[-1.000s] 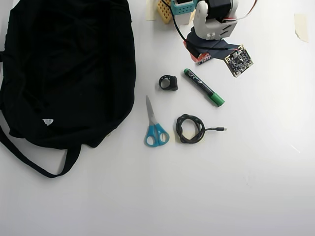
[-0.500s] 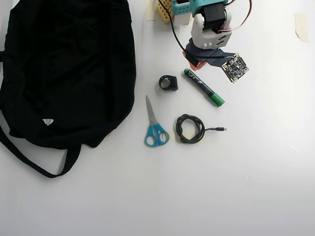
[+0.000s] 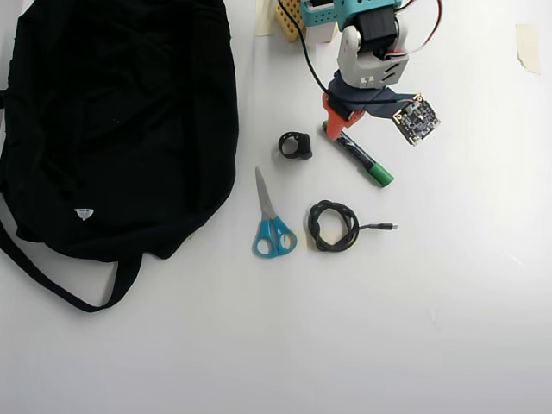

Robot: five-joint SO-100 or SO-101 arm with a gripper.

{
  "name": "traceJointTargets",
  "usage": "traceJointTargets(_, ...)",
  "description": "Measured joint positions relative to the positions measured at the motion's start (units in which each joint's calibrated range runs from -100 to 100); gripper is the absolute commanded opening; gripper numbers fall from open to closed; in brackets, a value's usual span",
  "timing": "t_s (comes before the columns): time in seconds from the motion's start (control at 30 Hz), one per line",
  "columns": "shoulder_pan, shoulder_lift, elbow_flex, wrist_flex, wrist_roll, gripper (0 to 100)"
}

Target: Put the green marker into the black bag

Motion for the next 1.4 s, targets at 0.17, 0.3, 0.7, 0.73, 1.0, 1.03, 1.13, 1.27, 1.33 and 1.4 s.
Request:
traceJointTargets(0.17,-0.8,4.4,0.0,-2.5,-0.2,17)
traceJointTargets(0.3,-1.2,6.6,0.0,-4.5,-0.3,17)
traceJointTargets(0.7,-2.9,7.3,0.0,-5.1,-2.6,24)
traceJointTargets(0.73,-2.9,7.3,0.0,-5.1,-2.7,25)
traceJointTargets(1.0,-2.9,9.7,-0.1,-5.1,-3.2,25)
traceJointTargets(1.03,-2.9,10.5,-0.1,-5.4,-3.2,25)
traceJointTargets(1.13,-2.9,12.0,-0.1,-7.0,-3.2,25)
traceJointTargets(1.27,-2.9,12.6,0.0,-8.8,-3.2,25)
traceJointTargets(1.33,-2.9,12.8,0.0,-9.5,-3.4,25)
traceJointTargets(1.4,-2.9,13.4,-0.1,-9.8,-4.0,25)
